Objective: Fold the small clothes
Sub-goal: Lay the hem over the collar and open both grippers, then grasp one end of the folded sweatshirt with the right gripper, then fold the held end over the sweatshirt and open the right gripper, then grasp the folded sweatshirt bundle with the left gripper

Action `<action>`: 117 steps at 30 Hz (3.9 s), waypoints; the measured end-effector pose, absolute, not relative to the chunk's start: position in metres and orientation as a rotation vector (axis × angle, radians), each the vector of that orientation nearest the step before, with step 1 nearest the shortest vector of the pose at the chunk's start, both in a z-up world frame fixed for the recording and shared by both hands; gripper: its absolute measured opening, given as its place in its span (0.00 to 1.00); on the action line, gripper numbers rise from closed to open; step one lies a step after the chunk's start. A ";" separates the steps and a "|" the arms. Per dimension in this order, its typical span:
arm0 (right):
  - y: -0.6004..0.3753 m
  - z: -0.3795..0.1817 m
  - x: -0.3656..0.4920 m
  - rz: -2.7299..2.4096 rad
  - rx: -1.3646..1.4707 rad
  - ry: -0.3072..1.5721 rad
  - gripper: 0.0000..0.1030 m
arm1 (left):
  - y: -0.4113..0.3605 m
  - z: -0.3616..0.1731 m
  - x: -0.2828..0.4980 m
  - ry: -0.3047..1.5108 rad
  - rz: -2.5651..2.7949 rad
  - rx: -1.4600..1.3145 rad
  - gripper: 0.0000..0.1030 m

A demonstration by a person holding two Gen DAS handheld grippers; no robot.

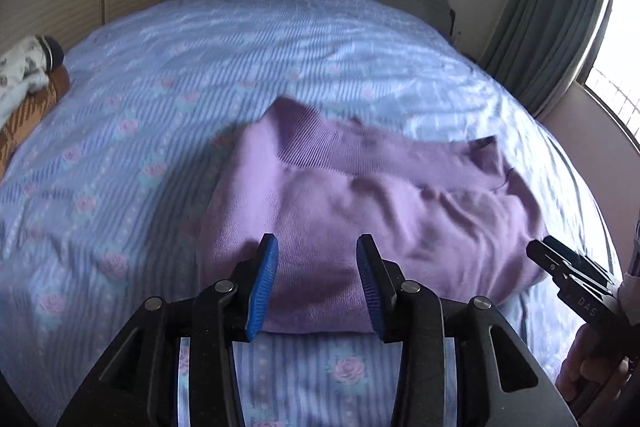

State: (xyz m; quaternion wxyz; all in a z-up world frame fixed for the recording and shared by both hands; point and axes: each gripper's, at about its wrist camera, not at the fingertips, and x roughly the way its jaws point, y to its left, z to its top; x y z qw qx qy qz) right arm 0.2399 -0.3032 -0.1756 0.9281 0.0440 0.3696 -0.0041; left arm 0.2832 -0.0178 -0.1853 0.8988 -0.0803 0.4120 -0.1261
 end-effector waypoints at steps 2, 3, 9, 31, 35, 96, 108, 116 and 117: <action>-0.310 -0.189 0.241 -0.011 0.129 0.802 0.48 | -0.017 -0.193 0.287 0.859 -0.258 -0.169 0.39; -0.314 -0.195 0.240 -0.005 0.154 0.815 0.48 | -0.018 -0.196 0.289 0.859 -0.256 -0.158 0.39; -0.313 -0.200 0.231 -0.027 0.145 0.809 0.49 | -0.021 -0.199 0.293 0.856 -0.241 -0.144 0.38; -0.360 -0.224 0.200 0.038 0.902 0.785 0.64 | -0.014 -0.151 0.227 0.832 -0.157 -0.111 0.64; -0.359 -0.233 0.213 0.035 0.956 0.778 0.64 | -0.011 -0.150 0.231 0.820 -0.147 -0.114 0.64; -0.092 -0.132 0.168 0.135 -0.290 0.617 0.48 | 0.121 -0.107 0.212 0.783 -0.131 -0.220 0.65; -0.225 -0.136 0.162 0.010 0.034 0.702 0.48 | -0.006 -0.116 0.275 0.800 -0.366 -0.093 0.40; -0.248 -0.147 0.165 0.005 0.108 0.720 0.48 | 0.006 -0.162 0.299 0.955 -0.322 -0.119 0.19; -0.248 -0.149 0.166 0.007 0.111 0.725 0.48 | 0.008 -0.166 0.298 0.960 -0.321 -0.122 0.18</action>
